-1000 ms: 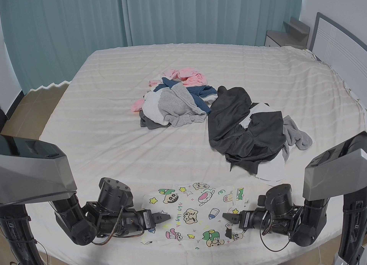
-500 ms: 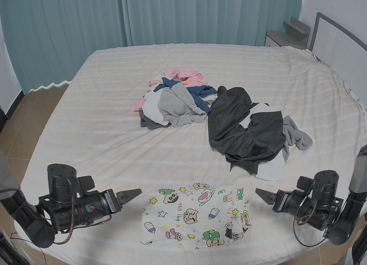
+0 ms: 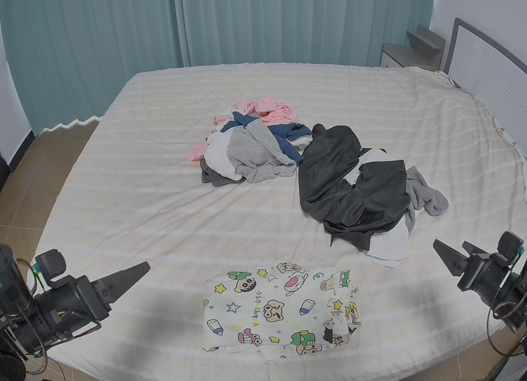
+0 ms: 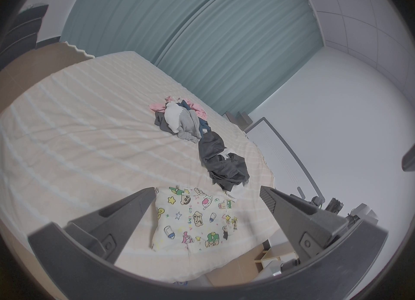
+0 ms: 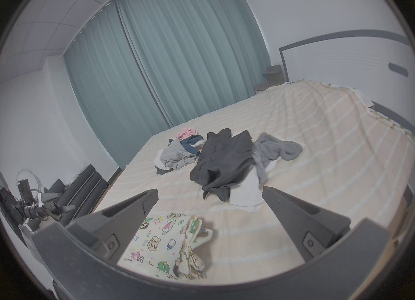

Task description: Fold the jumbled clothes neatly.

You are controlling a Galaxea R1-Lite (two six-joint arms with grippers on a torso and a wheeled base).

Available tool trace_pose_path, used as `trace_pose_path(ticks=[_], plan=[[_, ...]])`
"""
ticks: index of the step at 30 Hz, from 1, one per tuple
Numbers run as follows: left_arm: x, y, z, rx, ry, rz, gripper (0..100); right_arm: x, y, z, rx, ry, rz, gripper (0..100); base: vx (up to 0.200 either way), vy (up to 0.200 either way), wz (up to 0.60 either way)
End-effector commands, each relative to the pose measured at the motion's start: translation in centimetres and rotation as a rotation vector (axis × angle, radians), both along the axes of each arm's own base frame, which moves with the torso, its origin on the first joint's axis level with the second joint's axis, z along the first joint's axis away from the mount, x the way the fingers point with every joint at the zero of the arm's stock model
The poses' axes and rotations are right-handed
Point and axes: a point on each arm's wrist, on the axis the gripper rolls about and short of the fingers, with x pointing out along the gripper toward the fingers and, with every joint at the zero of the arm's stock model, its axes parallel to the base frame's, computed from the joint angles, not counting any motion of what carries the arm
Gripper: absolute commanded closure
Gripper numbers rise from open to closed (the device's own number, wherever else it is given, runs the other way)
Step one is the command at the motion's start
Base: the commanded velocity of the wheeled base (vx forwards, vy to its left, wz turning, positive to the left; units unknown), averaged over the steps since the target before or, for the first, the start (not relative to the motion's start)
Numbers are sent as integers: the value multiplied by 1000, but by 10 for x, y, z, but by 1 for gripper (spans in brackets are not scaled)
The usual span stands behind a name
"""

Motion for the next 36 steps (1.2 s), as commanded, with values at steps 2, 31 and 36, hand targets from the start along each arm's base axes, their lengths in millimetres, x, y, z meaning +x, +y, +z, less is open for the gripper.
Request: trace_pose_path(ticks=[2, 31, 36], plan=[[-107, 40, -2, 31, -235, 1, 0, -95, -48, 0, -41, -124, -190, 0, 0, 0, 0], [-148, 66, -47, 490, -324, 486, 0, -153, -52, -48, -410, -209, -178, 0, 0, 0, 0], [-148, 68, -48, 427, -285, 582, 0, -152, -50, -50, -393, -213, -100, 0, 0, 0, 0]])
